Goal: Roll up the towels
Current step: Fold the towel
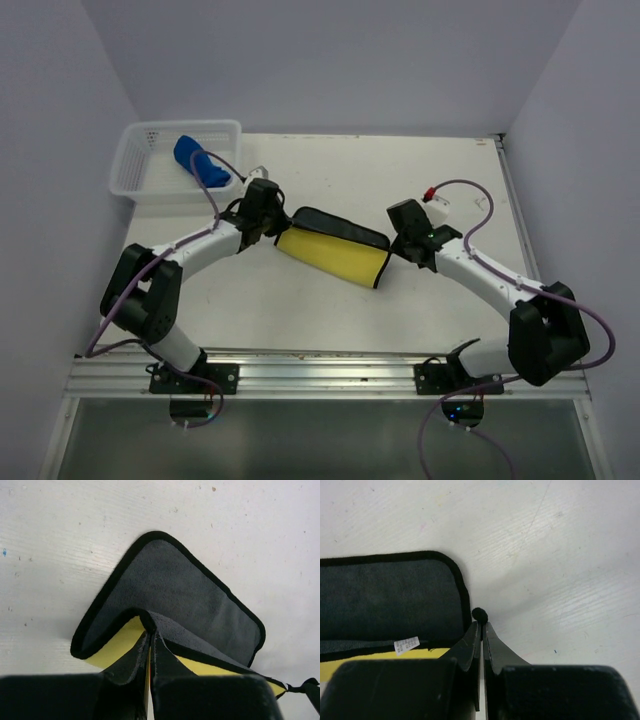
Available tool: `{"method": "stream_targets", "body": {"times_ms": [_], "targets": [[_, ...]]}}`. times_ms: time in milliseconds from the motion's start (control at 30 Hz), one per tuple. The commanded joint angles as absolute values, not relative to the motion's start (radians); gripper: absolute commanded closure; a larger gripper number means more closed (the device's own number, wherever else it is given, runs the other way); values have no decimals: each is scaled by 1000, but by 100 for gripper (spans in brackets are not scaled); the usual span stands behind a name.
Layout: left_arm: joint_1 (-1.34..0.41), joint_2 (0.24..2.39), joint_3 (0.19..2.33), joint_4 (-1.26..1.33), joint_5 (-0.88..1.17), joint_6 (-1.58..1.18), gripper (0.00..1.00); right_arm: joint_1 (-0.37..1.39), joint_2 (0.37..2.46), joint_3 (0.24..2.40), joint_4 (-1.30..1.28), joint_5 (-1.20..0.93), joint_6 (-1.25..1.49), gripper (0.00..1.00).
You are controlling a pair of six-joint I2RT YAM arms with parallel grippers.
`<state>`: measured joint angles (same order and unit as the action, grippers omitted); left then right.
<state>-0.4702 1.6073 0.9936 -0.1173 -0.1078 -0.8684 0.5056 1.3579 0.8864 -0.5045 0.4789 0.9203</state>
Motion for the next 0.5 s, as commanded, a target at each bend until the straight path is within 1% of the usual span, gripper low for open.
{"method": "stream_targets", "body": {"times_ms": [0,467], "targets": [[-454,1632,1043,-81,-117,-833,96,486,1390,936,-474,480,890,100],[-446,1749,1137,-69,-106,-834,97,417,1502,965,-411,445,861,100]]}}
